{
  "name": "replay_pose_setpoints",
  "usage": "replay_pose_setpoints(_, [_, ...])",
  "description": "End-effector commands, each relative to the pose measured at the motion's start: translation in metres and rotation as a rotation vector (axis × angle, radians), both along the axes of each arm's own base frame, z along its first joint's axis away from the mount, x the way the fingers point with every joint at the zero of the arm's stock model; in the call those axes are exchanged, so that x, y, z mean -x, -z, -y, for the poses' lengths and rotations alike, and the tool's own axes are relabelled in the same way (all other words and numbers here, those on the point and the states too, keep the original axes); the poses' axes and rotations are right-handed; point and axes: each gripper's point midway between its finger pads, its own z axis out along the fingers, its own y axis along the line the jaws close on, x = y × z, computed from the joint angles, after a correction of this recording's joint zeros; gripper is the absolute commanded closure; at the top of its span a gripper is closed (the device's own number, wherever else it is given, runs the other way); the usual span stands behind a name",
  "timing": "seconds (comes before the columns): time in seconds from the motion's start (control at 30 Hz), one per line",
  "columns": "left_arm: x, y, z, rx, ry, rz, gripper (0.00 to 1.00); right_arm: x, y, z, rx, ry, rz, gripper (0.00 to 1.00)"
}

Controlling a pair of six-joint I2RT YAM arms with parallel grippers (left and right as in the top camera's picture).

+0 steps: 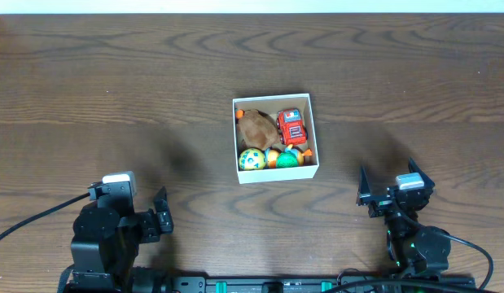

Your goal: Pack container

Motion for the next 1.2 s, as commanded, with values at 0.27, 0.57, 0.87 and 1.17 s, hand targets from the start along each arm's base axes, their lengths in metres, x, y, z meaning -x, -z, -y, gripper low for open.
replay_pose_setpoints(0.27, [0.000,0.001,-0.001,-0.002,-0.005,-0.004,0.02,-0.001,-0.003,0.010,0.036,0.052,0.022,0.01])
replay_pose_setpoints(0.57, [0.000,0.001,-0.001,-0.002,-0.005,-0.004,0.02,-0.002,0.003,0.019,-0.058,0.112,-0.002,0.01])
replay_pose_setpoints(0.87, [0.000,0.001,-0.001,-0.002,-0.005,-0.004,0.02,-0.002,0.003,0.019,-0.148,0.122,-0.009,0.01])
replay_pose_setpoints(1.17, [0.000,0.001,-0.001,-0.002,-0.005,-0.004,0.02,-0.002,0.002,0.019,-0.173,0.122,-0.009,0.01])
